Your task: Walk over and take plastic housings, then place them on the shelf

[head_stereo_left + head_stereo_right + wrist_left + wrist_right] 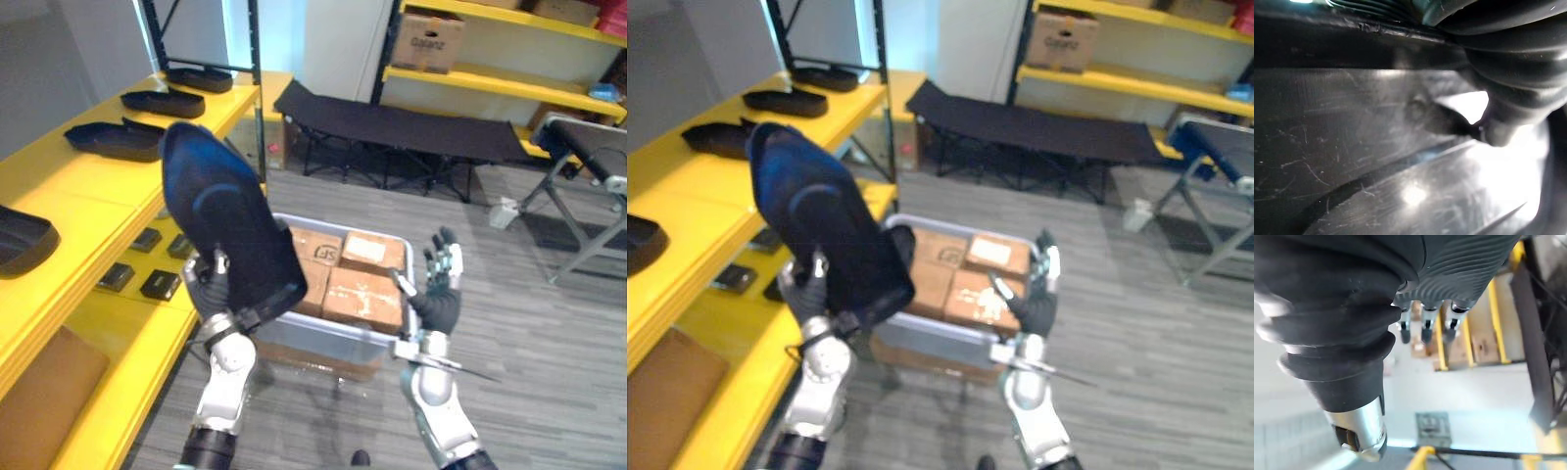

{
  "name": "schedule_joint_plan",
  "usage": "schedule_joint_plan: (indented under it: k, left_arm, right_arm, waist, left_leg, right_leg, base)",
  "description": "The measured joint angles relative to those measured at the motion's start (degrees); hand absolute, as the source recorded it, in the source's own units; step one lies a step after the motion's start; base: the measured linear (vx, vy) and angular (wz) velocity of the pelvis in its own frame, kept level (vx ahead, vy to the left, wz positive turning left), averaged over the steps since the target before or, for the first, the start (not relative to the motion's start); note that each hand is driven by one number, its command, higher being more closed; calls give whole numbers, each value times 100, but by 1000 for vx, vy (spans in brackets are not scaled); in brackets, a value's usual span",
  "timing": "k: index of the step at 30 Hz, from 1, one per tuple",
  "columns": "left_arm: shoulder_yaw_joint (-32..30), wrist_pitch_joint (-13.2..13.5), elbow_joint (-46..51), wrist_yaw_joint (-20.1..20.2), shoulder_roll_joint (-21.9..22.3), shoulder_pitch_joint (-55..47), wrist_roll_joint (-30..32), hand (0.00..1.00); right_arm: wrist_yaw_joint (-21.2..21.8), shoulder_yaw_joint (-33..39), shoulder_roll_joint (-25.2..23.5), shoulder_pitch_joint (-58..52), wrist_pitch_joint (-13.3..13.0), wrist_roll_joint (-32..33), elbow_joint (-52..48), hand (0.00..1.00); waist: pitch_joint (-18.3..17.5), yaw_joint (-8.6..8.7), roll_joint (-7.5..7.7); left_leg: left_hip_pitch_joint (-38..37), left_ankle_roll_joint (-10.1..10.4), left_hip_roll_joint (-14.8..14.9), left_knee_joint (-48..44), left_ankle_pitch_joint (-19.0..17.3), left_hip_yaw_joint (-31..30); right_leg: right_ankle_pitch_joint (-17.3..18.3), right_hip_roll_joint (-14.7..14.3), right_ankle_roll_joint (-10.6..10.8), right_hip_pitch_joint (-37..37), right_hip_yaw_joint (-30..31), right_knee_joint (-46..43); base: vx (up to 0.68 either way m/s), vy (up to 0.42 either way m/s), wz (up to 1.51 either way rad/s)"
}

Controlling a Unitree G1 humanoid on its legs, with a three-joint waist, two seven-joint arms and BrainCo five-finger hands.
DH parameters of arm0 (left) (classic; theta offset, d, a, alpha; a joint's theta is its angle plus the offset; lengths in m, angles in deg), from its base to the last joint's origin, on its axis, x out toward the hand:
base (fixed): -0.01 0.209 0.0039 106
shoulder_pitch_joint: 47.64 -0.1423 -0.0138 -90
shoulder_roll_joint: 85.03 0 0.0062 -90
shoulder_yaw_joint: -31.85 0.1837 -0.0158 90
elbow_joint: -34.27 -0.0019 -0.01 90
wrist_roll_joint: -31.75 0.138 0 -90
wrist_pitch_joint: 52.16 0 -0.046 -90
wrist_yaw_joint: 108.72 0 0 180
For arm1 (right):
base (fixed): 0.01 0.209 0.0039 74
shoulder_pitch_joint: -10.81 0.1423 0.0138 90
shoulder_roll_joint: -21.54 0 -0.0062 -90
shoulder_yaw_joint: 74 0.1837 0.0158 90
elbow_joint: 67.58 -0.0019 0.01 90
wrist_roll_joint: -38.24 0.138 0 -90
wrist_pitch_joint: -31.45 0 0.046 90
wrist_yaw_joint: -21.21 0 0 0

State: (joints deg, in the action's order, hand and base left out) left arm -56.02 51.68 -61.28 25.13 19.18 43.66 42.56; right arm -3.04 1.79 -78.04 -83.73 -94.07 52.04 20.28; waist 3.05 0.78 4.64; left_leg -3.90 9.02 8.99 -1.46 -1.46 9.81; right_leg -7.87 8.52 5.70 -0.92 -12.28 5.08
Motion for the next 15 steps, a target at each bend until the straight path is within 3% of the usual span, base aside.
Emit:
schedule_joint_plan:
  k: [3, 5, 7, 9, 11, 15]
  left_arm:
    - [-291, 12, 186, -168, 1, -204, 333, 100]
    - [-452, 153, 414, -161, 6, -320, 279, 100]
    - [-597, 410, 682, -57, 12, -505, 36, 100]
    - [-663, 587, 1173, 24, 34, -835, -320, 100]
    - [-726, 633, 1454, 29, 93, -1072, -429, 100]
    - [-1040, 631, 1850, 35, 240, -1466, -415, 100]
  right_arm:
    - [481, 594, -119, -232, -44, 784, -151, 0]
    - [585, 983, -139, -460, 137, 905, -117, 0]
    - [608, 1292, -160, -684, 636, 891, 17, 0]
    - [549, 1482, -175, -916, 1328, 832, 395, 0]
    - [703, 1495, -211, -1047, 1607, 842, 517, 0]
    - [1187, 1014, -226, -966, 1749, 676, 514, 0]
  waist:
    - [-79, 25, -113]
    - [-106, 28, -172]
    - [-140, 34, -227]
    - [-166, 35, -280]
    - [-149, 22, -323]
    - [-121, -72, -377]
  left_leg:
    - [-7, 4, 1, 13, -26, 27]
    - [-6, 4, 2, 38, -28, 39]
    - [-8, 3, 2, 71, -27, 50]
    - [-5, 3, 2, 100, -27, 63]
    - [0, 3, 2, 102, -35, 46]
    - [92, -10, -21, 63, -47, -298]
  right_leg:
    - [13, 0, -4, 13, 8, 1]
    - [20, -2, -2, 29, 9, 1]
    - [26, -3, 5, 46, 12, 1]
    - [34, -4, 17, 69, 12, 2]
    - [57, -3, 17, 64, -7, 3]
    - [164, 52, 33, -121, -453, 5]
  base:
    - [7, 10, -6]
    - [16, 8, -1]
    - [19, 8, -1]
    - [16, 7, -1]
    - [6, 3, 3]
    - [9, 4, 37]
